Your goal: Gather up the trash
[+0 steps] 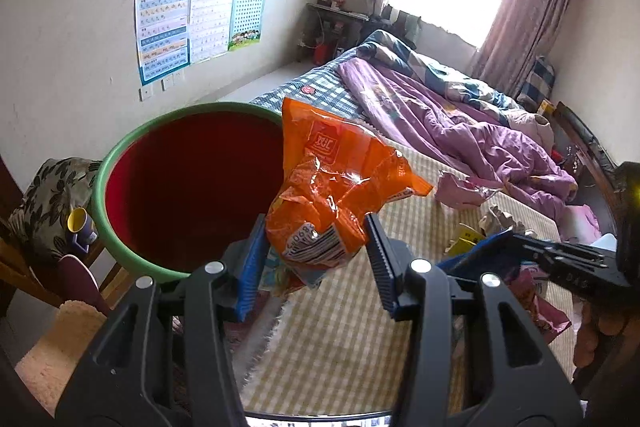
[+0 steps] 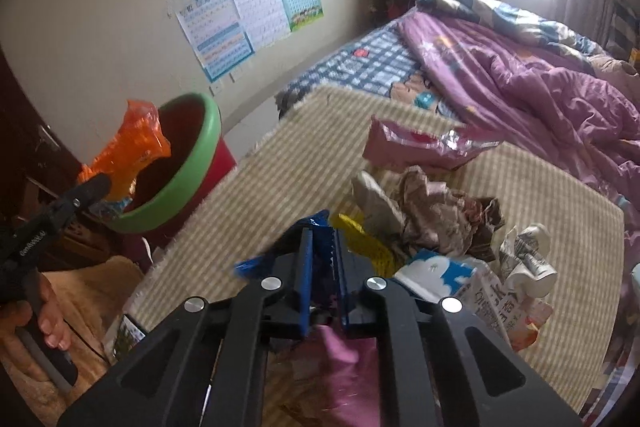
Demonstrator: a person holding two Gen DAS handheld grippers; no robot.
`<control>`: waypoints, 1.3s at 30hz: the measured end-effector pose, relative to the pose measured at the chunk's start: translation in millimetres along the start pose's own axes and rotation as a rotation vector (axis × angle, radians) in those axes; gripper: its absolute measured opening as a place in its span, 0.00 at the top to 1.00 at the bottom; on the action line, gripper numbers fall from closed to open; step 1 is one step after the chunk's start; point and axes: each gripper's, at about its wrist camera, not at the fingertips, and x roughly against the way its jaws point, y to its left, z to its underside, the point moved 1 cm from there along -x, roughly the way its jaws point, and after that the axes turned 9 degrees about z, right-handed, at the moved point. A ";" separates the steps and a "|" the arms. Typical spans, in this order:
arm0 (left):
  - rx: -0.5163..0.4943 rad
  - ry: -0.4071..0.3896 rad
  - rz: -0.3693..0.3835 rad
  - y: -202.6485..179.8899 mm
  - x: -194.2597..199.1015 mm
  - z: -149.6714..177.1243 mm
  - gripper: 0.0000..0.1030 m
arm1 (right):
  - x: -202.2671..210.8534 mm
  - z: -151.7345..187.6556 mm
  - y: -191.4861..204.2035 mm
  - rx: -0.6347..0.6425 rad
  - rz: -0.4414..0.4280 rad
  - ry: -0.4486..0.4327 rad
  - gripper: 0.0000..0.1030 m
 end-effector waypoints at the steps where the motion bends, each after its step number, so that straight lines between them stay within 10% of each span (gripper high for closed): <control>1: -0.001 -0.007 -0.003 2.7 2.4 -1.8 0.55 | 4.2 -2.3 1.2 -0.002 0.004 -0.015 0.91; 12: 0.026 -0.059 -0.131 54.8 10.9 -24.4 0.55 | 56.4 -42.4 43.0 -0.040 -0.022 -0.270 0.91; 24: 0.021 0.045 -0.196 97.7 -15.4 -18.0 0.55 | 4.3 -76.3 147.1 0.054 -0.187 -0.203 0.91; 39: 0.012 0.111 -0.199 110.9 -31.3 -10.1 0.39 | -27.8 -80.1 174.4 0.042 -0.207 -0.145 0.78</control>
